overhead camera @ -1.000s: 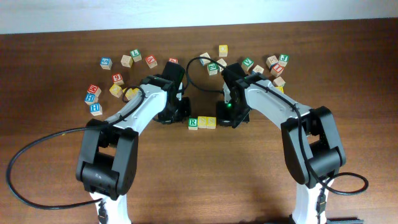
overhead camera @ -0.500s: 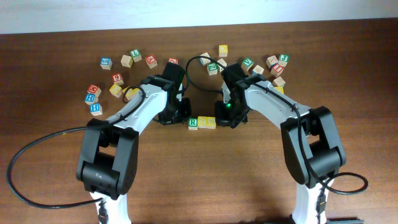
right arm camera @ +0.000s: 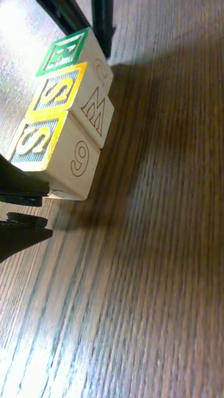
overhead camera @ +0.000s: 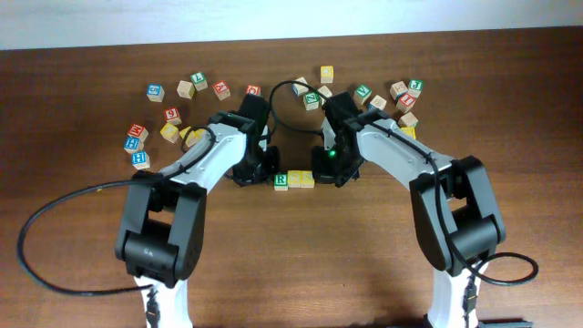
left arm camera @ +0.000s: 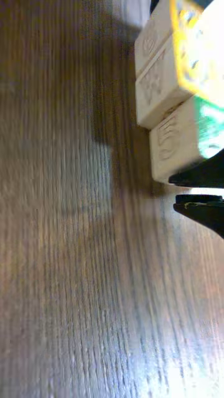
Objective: Spell out RSS
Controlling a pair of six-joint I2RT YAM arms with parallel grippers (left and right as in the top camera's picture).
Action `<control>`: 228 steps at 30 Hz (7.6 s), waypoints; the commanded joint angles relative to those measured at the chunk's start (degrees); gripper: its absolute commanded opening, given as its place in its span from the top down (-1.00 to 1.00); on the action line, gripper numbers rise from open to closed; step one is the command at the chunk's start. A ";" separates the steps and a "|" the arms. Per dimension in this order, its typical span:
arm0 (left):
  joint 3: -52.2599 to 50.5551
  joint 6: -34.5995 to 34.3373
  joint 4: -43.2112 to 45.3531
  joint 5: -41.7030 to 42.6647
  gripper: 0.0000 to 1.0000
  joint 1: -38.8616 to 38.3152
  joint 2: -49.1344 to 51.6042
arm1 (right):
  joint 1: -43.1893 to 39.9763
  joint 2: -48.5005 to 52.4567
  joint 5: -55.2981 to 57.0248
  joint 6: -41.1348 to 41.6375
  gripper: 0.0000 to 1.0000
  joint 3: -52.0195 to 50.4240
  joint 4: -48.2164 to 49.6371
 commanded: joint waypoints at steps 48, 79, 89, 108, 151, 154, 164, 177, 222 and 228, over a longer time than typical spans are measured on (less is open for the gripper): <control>4.00 -0.96 -9.44 -9.42 1.00 10.82 1.88 | 2.71 1.25 9.53 -2.12 0.92 20.46 -10.73; 4.00 0.46 -11.52 -9.44 1.00 14.23 1.88 | 8.33 8.92 9.90 -1.88 0.92 26.03 -11.65; 4.00 0.96 -11.50 -9.46 1.00 15.89 1.88 | 10.25 7.98 10.10 -0.11 0.92 35.71 -34.32; 3.85 0.17 -13.62 -10.56 1.00 22.58 1.88 | 19.30 8.24 10.43 15.96 0.92 20.81 -23.74; 3.82 0.15 -13.66 -10.54 1.00 22.58 1.88 | 19.08 12.13 13.70 15.93 0.92 16.04 -11.72; 3.82 0.17 -13.66 -10.51 1.00 22.58 1.88 | 19.08 12.13 15.13 15.93 0.92 16.04 -11.52; 3.82 0.17 -13.66 -10.51 1.00 22.58 1.88 | 19.04 12.13 16.50 15.93 0.92 16.04 -11.06; 3.82 0.17 -13.66 -10.51 1.00 22.43 1.90 | 19.04 12.13 17.97 15.93 0.92 16.04 -10.80; 3.82 1.92 -13.25 -9.11 1.00 22.40 1.88 | 19.08 11.63 19.23 12.63 0.92 20.09 -15.80; 3.78 8.55 -12.98 -2.99 1.00 22.23 1.90 | 18.01 10.23 19.23 12.63 0.92 29.99 -25.64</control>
